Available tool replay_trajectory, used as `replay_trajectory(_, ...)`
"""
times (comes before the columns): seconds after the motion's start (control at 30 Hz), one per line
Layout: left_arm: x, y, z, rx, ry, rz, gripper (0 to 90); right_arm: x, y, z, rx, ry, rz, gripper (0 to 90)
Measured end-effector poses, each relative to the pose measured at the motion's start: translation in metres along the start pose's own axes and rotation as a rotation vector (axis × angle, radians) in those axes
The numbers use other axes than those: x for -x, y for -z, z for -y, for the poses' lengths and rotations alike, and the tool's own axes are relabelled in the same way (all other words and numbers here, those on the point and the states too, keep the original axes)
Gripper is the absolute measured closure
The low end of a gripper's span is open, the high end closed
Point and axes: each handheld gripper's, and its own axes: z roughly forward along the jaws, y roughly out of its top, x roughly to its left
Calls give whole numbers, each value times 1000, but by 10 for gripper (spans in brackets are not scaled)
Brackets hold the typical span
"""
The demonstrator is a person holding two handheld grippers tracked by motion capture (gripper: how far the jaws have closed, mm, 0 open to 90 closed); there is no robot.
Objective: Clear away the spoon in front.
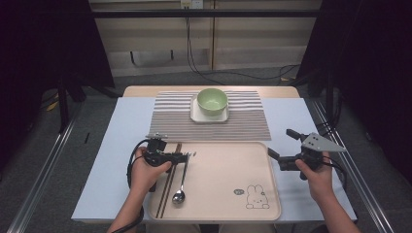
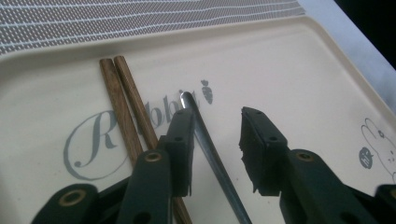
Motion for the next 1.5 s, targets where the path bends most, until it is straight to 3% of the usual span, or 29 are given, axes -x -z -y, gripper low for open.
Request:
replay_trajectory(0.3,-2,5,-18,98,35,-18,435,0,0,0,-2,0,5,18)
replay_trajectory(0.37,-3,4,-23,110,20,-35,375,0,0,0,-3,0,-2,19)
replay_trajectory(0.47,-2,3,-29,129,53,-37,335,0,0,0,-4,1,0,18)
replay_trajectory(0.53,-3,2,-34,126,39,-42,290,0,0,0,-3,2,0,18)
replay_trajectory(1.0,-8,-13,-59,150,60,-69,137,-1,-1,2,-11,12,-6,18)
replay_trajectory(1.13,-8,-17,-66,167,81,-72,124,-2,-1,2,-16,12,-12,18)
replay_trajectory(1.5,-14,-21,-83,193,91,-71,85,-2,-2,2,-19,11,-1,18)
